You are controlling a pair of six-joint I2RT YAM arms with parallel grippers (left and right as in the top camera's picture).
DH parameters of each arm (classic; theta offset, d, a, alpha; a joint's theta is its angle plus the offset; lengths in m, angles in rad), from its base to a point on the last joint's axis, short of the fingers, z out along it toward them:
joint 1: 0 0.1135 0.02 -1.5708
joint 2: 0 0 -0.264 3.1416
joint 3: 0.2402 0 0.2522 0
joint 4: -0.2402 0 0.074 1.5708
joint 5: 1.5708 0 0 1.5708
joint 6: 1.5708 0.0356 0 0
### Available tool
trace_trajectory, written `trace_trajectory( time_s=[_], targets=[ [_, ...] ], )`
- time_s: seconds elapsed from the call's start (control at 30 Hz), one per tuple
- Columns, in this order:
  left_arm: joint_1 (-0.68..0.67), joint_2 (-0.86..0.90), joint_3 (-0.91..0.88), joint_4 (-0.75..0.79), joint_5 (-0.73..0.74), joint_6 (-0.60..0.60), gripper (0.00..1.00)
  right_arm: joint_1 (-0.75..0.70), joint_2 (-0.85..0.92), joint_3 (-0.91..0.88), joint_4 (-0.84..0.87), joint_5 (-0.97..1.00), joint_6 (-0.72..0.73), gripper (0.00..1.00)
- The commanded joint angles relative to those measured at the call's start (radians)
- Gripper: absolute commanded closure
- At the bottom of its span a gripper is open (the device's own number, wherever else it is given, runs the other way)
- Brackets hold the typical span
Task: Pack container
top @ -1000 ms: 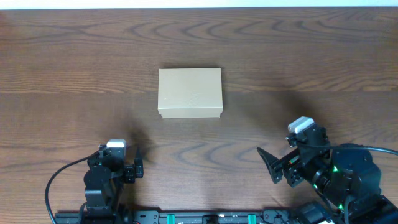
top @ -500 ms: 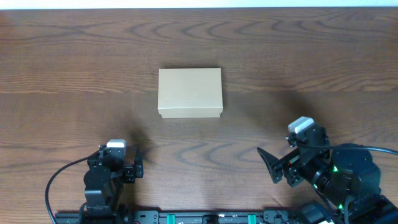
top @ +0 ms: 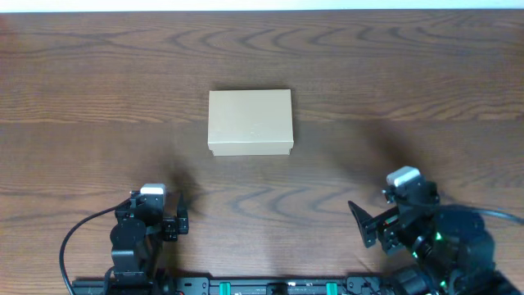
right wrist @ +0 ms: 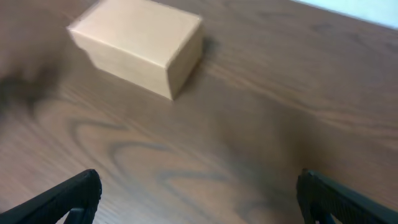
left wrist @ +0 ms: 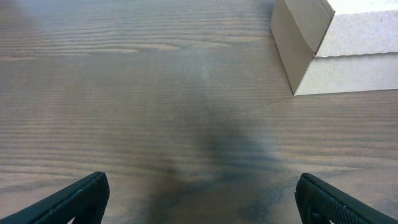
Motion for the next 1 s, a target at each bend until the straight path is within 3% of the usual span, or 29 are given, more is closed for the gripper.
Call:
trace_trajectory(
  time_s=[0.0, 0.6, 0.97],
  targets=[
    [0.005, -0.008, -0.006, 0.003, -0.011, 0.014, 0.05, -0.041, -0.079, -0.113, 0.026, 0.044, 0.021, 0.01],
    [0.005, -0.008, -0.006, 0.003, -0.011, 0.014, 0.04, -0.241, -0.377, -0.485, 0.123, 0.143, 0.146, 0.01],
    [0.005, -0.008, -0.006, 0.002, -0.011, 0.014, 0.04, -0.251, -0.405, -0.587, 0.155, 0.141, 0.222, 0.01]
  ],
)
